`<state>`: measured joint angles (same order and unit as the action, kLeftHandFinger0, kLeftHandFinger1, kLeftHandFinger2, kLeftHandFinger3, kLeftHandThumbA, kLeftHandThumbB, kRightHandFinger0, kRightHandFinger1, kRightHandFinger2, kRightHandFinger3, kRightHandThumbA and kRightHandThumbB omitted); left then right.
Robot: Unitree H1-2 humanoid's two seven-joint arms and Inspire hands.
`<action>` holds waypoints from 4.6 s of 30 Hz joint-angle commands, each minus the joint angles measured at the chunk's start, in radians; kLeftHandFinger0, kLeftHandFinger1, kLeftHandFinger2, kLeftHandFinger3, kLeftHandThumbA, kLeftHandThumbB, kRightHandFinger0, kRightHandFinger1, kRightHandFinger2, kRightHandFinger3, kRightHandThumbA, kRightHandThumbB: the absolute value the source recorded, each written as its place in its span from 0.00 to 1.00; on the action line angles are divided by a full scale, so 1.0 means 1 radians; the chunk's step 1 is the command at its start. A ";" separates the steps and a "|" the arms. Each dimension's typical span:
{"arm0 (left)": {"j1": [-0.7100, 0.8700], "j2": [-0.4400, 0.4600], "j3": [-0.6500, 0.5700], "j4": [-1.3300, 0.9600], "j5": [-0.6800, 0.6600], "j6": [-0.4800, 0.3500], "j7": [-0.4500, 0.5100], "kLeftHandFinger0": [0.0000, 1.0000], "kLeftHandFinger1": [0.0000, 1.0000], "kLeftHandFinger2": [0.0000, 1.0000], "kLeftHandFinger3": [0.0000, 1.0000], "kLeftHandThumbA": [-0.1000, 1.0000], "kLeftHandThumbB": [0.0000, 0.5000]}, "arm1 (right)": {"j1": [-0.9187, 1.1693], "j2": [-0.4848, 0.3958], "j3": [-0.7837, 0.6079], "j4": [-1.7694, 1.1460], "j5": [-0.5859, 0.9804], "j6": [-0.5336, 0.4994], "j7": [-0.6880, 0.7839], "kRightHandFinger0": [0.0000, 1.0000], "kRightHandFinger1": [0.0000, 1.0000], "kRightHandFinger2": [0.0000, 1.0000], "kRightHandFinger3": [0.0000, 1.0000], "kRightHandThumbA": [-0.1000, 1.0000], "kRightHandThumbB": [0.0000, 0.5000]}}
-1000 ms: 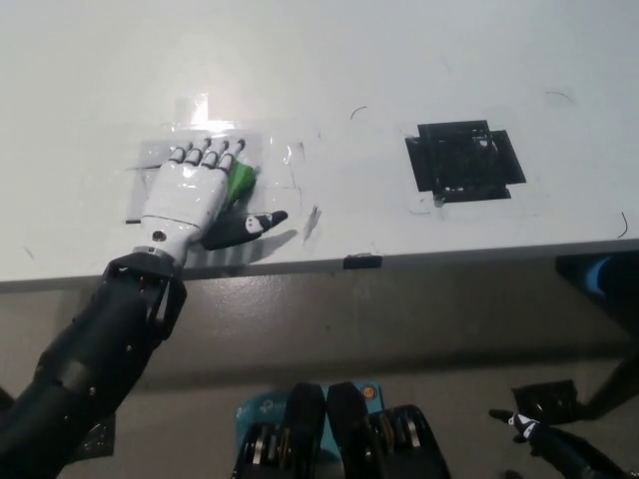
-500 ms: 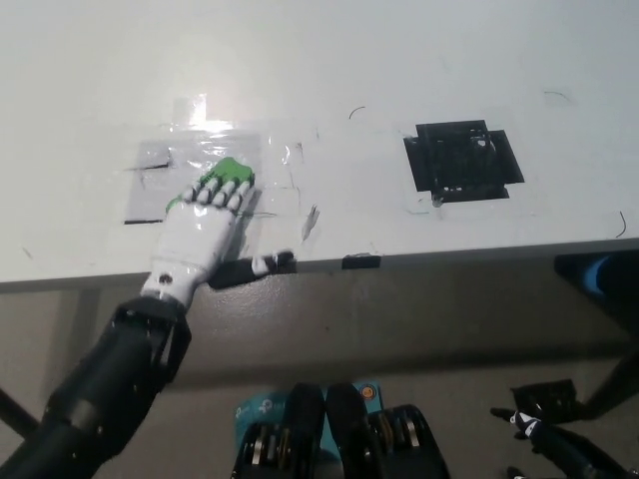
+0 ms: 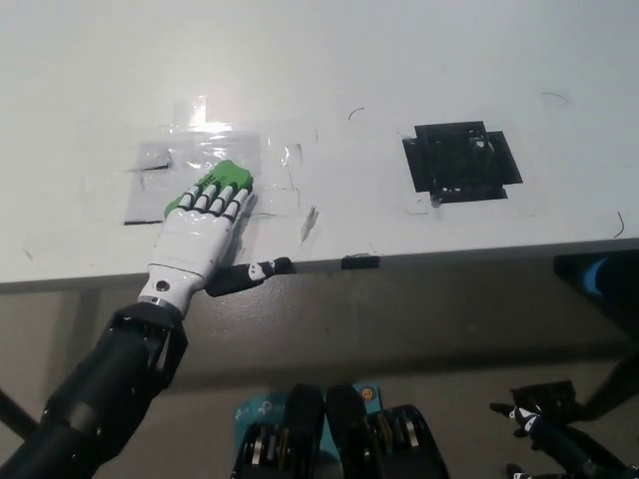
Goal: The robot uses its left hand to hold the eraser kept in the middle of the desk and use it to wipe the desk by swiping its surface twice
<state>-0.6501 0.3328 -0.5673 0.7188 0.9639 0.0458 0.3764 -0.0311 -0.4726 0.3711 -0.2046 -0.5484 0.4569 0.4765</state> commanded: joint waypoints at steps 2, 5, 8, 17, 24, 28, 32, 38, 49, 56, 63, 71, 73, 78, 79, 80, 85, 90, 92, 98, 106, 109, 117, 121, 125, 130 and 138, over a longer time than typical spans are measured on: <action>0.024 -0.012 0.045 0.095 -0.099 -0.035 -0.066 1.00 1.00 1.00 1.00 1.00 0.85 | -0.022 -0.004 -0.020 -0.022 -0.012 0.013 0.011 0.78 0.87 1.00 1.00 0.47 0.11; 0.030 -0.054 0.134 0.119 -0.235 -0.085 -0.146 1.00 1.00 1.00 1.00 1.00 0.84 | -0.024 -0.009 -0.019 -0.023 -0.008 0.013 0.008 0.77 0.86 1.00 1.00 0.48 0.11; 0.043 -0.084 0.176 0.122 -0.303 -0.121 -0.207 1.00 1.00 1.00 1.00 1.00 0.84 | -0.023 -0.010 -0.016 -0.024 -0.007 0.012 0.006 0.75 0.85 1.00 1.00 0.48 0.11; 0.013 -0.190 0.108 0.150 -0.252 -0.057 -0.331 1.00 1.00 1.00 1.00 1.00 0.85 | -0.043 -0.012 -0.002 -0.026 -0.011 0.005 0.018 0.80 0.89 1.00 1.00 0.47 0.10; -0.018 -0.261 0.037 0.214 -0.195 -0.041 -0.359 1.00 1.00 1.00 1.00 1.00 0.85 | -0.058 -0.011 0.004 -0.034 -0.023 0.013 0.023 0.80 0.90 1.00 1.00 0.49 0.10; -0.012 -0.285 -0.008 0.225 -0.172 -0.016 -0.379 1.00 1.00 1.00 1.00 1.00 0.91 | -0.064 -0.013 0.005 -0.039 -0.024 0.013 0.022 0.80 0.90 1.00 1.00 0.50 0.08; -0.015 -0.304 -0.045 0.223 -0.154 0.005 -0.384 1.00 1.00 1.00 1.00 1.00 0.91 | -0.079 -0.006 0.012 -0.032 -0.037 0.012 0.014 0.76 0.86 1.00 1.00 0.53 0.11; -0.066 -0.377 -0.060 0.259 -0.163 0.016 -0.382 1.00 1.00 1.00 1.00 1.00 0.86 | -0.075 0.030 0.002 -0.023 -0.111 0.013 0.011 0.76 0.85 1.00 1.00 0.48 0.07; -0.164 -0.533 -0.102 0.485 -0.141 0.035 -0.364 1.00 1.00 1.00 1.00 1.00 0.84 | -0.068 0.087 0.018 -0.016 -0.370 0.013 0.052 0.56 0.69 0.85 1.00 0.30 0.05; -0.221 -0.578 -0.148 0.563 -0.100 0.070 -0.365 1.00 1.00 1.00 1.00 1.00 0.83 | -0.074 0.127 0.020 -0.002 -0.421 0.013 0.083 0.55 0.68 0.82 1.00 0.26 0.06; -0.224 -0.561 -0.167 0.601 -0.096 0.064 -0.367 1.00 1.00 1.00 1.00 1.00 0.84 | -0.066 0.135 0.017 -0.004 -0.415 0.013 0.068 0.48 0.62 0.78 1.00 0.27 0.08; -0.199 -0.496 -0.162 0.600 -0.109 0.073 -0.363 1.00 1.00 1.00 1.00 1.00 0.77 | -0.058 0.139 0.012 -0.001 -0.410 0.013 0.060 0.54 0.66 0.80 0.99 0.33 0.09; -0.185 -0.450 -0.169 0.587 -0.099 0.071 -0.354 1.00 1.00 1.00 1.00 1.00 0.82 | -0.055 0.146 0.006 -0.004 -0.408 0.013 0.055 0.53 0.65 0.78 0.98 0.32 0.09; -0.160 -0.348 -0.134 0.565 -0.128 0.090 -0.345 1.00 1.00 1.00 1.00 1.00 0.74 | -0.051 0.142 -0.001 -0.010 -0.408 0.013 0.044 0.56 0.69 0.81 0.99 0.32 0.08; -0.156 -0.326 -0.126 0.559 -0.135 0.088 -0.345 1.00 1.00 1.00 1.00 1.00 0.74 | -0.051 0.141 -0.003 -0.011 -0.410 0.013 0.046 0.57 0.69 0.82 0.99 0.32 0.09; -0.153 -0.313 -0.123 0.555 -0.137 0.084 -0.341 1.00 1.00 1.00 1.00 1.00 0.74 | -0.050 0.140 -0.005 -0.011 -0.410 0.013 0.045 0.58 0.70 0.83 0.99 0.32 0.09; -0.123 -0.208 -0.065 0.508 -0.181 0.107 -0.338 1.00 1.00 1.00 1.00 1.00 0.78 | -0.043 0.154 -0.013 -0.002 -0.402 0.013 0.021 0.59 0.69 0.81 0.98 0.31 0.10; -0.095 -0.154 -0.001 0.485 -0.216 0.133 -0.345 1.00 1.00 1.00 1.00 1.00 0.67 | -0.028 0.154 -0.025 -0.011 -0.409 0.013 0.028 0.60 0.70 0.82 0.99 0.32 0.07; -0.082 -0.125 0.010 0.463 -0.213 0.151 -0.360 1.00 1.00 1.00 1.00 1.00 0.76 | -0.029 0.141 -0.014 -0.012 -0.391 0.013 0.010 0.59 0.68 0.81 0.97 0.32 0.08; -0.040 -0.061 0.070 0.418 -0.228 0.191 -0.368 1.00 1.00 1.00 1.00 1.00 0.75 | -0.018 0.136 -0.022 -0.008 -0.379 0.013 0.004 0.59 0.69 0.82 0.98 0.37 0.06; 0.036 -0.008 0.184 0.374 -0.291 0.225 -0.365 1.00 1.00 1.00 1.00 1.00 0.82 | 0.004 0.141 -0.056 -0.008 -0.359 0.000 -0.034 0.55 0.66 0.79 0.95 0.35 0.09; 0.085 0.008 0.280 0.335 -0.350 0.290 -0.362 1.00 1.00 1.00 1.00 1.00 0.88 | 0.017 0.147 -0.065 -0.012 -0.362 0.011 -0.033 0.55 0.66 0.79 0.95 0.34 0.08; 0.150 0.031 0.353 0.348 -0.352 0.262 -0.378 1.00 1.00 1.00 1.00 1.00 0.95 | 0.038 0.152 -0.078 -0.008 -0.355 0.000 -0.047 0.55 0.66 0.80 0.93 0.29 0.08; 0.164 0.009 0.374 0.348 -0.354 0.256 -0.366 1.00 1.00 1.00 1.00 1.00 0.89 | 0.046 0.155 -0.083 -0.010 -0.348 -0.003 -0.047 0.55 0.67 0.81 0.94 0.28 0.07; 0.156 -0.015 0.400 0.347 -0.369 0.253 -0.368 1.00 1.00 1.00 1.00 1.00 0.89 | 0.047 0.152 -0.083 -0.012 -0.353 0.000 -0.037 0.56 0.67 0.81 0.94 0.29 0.07; 0.151 -0.027 0.396 0.303 -0.363 0.244 -0.393 1.00 1.00 1.00 1.00 1.00 0.91 | 0.046 0.146 -0.080 -0.014 -0.360 0.003 -0.024 0.56 0.66 0.80 0.93 0.30 0.07; 0.054 -0.033 0.429 0.106 -0.398 0.065 -0.253 1.00 1.00 1.00 1.00 1.00 0.54 | 0.047 0.142 -0.094 -0.017 -0.340 0.001 -0.013 0.56 0.67 0.81 0.95 0.29 0.10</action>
<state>-0.6807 0.3041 -0.1782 0.8404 0.7244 0.0839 0.3052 0.0159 -0.3267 0.3099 -0.1861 -0.9117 0.4556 0.5143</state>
